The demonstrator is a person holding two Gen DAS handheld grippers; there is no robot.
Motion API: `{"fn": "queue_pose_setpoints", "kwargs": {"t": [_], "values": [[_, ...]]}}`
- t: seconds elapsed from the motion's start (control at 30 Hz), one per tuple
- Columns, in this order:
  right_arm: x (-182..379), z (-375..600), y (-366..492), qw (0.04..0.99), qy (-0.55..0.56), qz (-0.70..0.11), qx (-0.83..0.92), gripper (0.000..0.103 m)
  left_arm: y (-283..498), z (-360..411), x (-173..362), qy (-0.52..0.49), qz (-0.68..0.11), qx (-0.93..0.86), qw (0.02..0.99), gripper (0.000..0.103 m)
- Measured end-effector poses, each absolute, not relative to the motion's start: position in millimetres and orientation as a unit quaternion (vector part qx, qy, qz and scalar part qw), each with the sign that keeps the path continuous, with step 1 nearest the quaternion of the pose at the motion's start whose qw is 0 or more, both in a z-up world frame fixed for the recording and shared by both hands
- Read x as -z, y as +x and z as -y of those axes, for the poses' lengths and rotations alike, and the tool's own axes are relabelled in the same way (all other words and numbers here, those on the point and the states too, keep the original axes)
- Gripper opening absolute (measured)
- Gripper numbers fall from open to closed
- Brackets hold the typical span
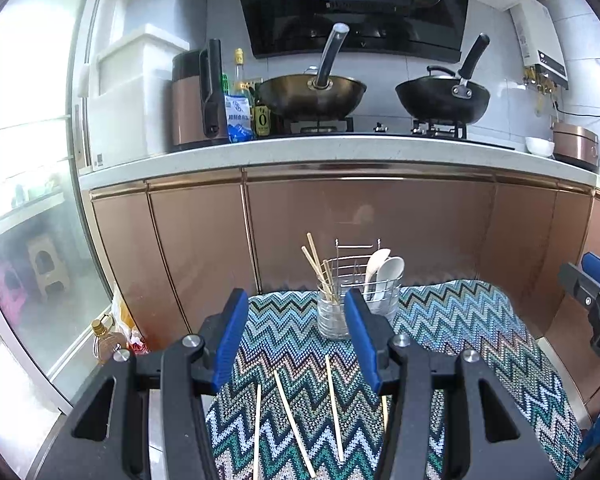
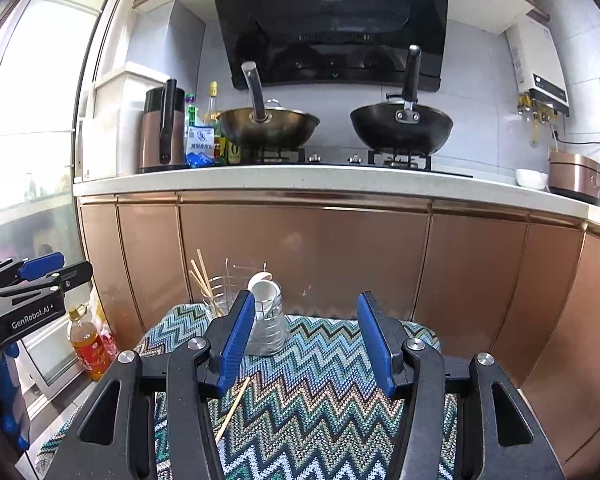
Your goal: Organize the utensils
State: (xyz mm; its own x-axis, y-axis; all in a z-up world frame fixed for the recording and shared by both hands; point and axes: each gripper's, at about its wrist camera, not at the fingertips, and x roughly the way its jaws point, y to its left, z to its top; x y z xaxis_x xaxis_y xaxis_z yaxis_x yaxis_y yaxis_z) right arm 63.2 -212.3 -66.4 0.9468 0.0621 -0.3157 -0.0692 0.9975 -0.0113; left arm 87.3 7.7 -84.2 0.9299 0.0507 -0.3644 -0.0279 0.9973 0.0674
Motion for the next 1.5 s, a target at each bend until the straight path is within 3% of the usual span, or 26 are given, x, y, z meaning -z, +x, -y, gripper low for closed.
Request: {"fn": "queue_pose_setpoints", "kwargs": {"t": [0.37,0.9,1.3,1.5], "values": [[96.0,208.3,103.0,0.975,-0.013,-0.215,-0.054,0.053,127.7,-21.2,107.1,0.025,-0.241,-0.014,0.970,0.048],[163.9,171.2,188.7,0.921,-0.041,-0.365,-0.132,0.051,222.6,-85.2,196.9,-0.046,-0.476,0.055,0.876,0.047],[253.9,148.0,276.8,0.829,0.027,-0.524,-0.196,0.032,276.7,-83.1,264.5,-0.047,-0.583,0.054,0.809,0.046],[283.8,138.1,300.9,0.798,0.045,-0.567,-0.201,0.022,290.0,-87.0,275.7,-0.053,-0.606,0.054,0.792,0.038]]}}
